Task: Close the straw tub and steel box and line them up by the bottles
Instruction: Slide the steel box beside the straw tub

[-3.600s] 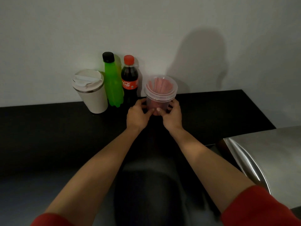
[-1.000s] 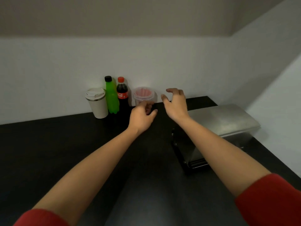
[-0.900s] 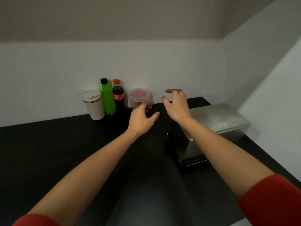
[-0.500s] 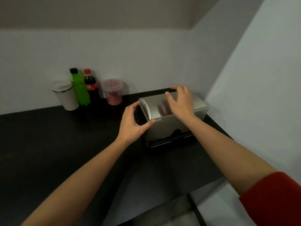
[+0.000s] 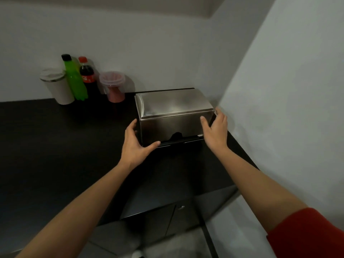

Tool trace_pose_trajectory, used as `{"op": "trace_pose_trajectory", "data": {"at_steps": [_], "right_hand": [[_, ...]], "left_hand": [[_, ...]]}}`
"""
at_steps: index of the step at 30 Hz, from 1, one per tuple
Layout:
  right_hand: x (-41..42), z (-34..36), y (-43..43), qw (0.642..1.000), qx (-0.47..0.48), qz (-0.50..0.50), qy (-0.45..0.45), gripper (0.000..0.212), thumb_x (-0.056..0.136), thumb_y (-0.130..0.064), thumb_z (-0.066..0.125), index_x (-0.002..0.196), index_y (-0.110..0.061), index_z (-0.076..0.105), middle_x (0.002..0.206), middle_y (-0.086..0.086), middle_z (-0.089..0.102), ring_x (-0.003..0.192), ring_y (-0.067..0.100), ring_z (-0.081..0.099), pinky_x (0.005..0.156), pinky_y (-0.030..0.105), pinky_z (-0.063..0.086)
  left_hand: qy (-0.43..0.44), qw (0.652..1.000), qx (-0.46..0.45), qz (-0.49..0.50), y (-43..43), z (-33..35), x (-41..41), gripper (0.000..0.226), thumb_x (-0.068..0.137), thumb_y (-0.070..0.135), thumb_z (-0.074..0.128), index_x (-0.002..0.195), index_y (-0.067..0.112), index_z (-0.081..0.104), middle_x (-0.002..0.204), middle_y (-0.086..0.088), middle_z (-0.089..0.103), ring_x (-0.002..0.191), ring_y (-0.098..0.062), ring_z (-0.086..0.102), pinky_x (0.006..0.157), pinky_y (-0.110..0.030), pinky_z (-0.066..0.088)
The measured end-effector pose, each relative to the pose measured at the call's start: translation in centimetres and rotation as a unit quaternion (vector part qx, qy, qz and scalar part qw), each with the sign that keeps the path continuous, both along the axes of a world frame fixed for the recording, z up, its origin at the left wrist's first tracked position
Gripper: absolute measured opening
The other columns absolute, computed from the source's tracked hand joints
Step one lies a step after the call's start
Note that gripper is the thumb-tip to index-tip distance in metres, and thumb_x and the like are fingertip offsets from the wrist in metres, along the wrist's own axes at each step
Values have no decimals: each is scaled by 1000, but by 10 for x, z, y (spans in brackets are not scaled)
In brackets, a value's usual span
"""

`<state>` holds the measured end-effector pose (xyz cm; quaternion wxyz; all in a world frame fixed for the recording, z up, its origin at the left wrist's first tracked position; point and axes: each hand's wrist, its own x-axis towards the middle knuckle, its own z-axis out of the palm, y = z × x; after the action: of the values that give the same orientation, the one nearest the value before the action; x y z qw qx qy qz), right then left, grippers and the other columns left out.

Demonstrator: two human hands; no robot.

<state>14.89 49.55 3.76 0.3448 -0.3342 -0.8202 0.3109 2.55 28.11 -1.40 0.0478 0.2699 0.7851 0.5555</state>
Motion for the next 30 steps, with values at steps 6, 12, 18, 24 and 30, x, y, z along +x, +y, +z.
{"op": "trace_pose_trajectory", "data": {"at_steps": [6, 12, 18, 24, 30], "right_hand": [[4, -32, 9, 995, -62, 30, -69, 70, 90, -31, 56, 147, -10, 20, 148, 12, 32, 137, 25, 31, 112, 44, 28], [1, -49, 18, 987, -103, 93, -82, 90, 74, -27, 76, 145, -14, 21, 146, 7, 38, 134, 22, 37, 110, 46, 33], [-5, -55, 24, 986, -115, 89, -79, 92, 71, -18, 79, 142, -13, 21, 143, 6, 41, 130, 23, 41, 108, 44, 37], [-5, -57, 30, 984, -90, 103, -116, 92, 73, -23, 77, 144, -12, 19, 145, 7, 37, 132, 25, 40, 108, 45, 36], [-9, -56, 31, 983, -67, 99, -138, 90, 75, -25, 75, 144, -13, 18, 146, 7, 38, 133, 26, 39, 108, 47, 36]], "left_hand": [[-20, 1000, -5, -12, 7, -8, 2, 106, 65, 28, 84, 145, 28, 14, 148, 0, 31, 132, -13, 37, 108, -37, 39], [-31, 999, -18, 0, 15, -15, -8, 117, 60, 20, 87, 147, 28, 10, 147, 1, 33, 133, -13, 36, 110, -37, 35], [-46, 999, -26, -11, 17, -19, -22, 124, 53, 21, 90, 147, 25, 10, 142, 7, 33, 129, -10, 37, 108, -32, 35], [-46, 998, -34, -13, 20, -24, -27, 126, 51, 26, 91, 147, 24, 10, 146, 5, 29, 125, -2, 33, 105, -25, 32], [-31, 998, -51, -17, 23, -24, -36, 127, 48, 31, 92, 148, 22, 14, 150, 1, 27, 134, -11, 32, 108, -27, 31]]}}
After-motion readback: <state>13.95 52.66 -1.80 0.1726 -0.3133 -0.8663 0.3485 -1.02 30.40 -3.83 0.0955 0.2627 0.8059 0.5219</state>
